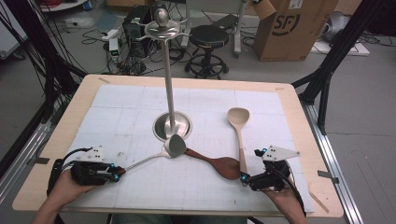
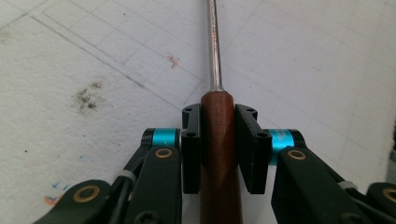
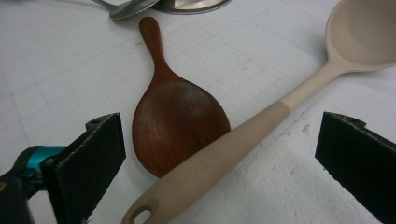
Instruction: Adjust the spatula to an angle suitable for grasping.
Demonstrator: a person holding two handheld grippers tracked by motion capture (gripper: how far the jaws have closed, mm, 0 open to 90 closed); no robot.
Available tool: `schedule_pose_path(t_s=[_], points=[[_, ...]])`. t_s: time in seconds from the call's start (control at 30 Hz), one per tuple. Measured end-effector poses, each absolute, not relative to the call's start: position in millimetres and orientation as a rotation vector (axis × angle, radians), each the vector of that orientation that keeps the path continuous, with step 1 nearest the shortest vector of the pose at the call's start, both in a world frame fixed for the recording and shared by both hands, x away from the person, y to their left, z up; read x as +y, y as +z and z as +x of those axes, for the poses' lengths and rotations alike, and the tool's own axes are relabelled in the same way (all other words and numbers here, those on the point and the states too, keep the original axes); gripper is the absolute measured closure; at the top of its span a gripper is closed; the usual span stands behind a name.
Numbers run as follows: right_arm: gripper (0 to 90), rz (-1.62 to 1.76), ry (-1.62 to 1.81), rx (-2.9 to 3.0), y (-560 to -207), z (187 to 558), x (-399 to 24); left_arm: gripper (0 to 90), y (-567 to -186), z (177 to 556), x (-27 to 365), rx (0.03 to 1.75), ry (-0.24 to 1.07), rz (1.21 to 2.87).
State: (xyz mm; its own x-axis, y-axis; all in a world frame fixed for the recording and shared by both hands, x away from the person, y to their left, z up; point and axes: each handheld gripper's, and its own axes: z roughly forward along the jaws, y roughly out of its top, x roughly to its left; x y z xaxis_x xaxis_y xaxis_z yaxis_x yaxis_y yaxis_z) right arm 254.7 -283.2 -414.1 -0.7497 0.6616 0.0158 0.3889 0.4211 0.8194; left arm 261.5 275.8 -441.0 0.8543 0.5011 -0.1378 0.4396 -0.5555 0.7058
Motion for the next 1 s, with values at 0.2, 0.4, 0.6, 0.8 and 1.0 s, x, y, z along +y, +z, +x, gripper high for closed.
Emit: schedule_pose_path(t_s=[0.2,0.4,0.6,0.8,1.0], points=[[0.6,0.894,1.293,2.360,-408.5,256.0,-277.9,73.2,-438.3,257.4,280.9,0.640,0.080,2.252],[0.6,0.840,1.312,2.363,-398.5,256.1,-266.4,73.3,-430.8,256.7,279.1,0.598,0.077,2.258],[0.6,0.784,1.345,2.397,-391.1,258.9,-246.9,73.3,-426.5,257.1,273.2,0.553,0.043,2.286],[0.6,0.750,1.358,2.414,-388.6,262.8,-236.1,73.3,-424.8,257.5,269.2,0.530,0.030,2.299],[0.6,0.712,1.375,2.440,-385.9,266.5,-222.3,73.3,-421.4,258.6,261.6,0.503,0.022,2.322]])
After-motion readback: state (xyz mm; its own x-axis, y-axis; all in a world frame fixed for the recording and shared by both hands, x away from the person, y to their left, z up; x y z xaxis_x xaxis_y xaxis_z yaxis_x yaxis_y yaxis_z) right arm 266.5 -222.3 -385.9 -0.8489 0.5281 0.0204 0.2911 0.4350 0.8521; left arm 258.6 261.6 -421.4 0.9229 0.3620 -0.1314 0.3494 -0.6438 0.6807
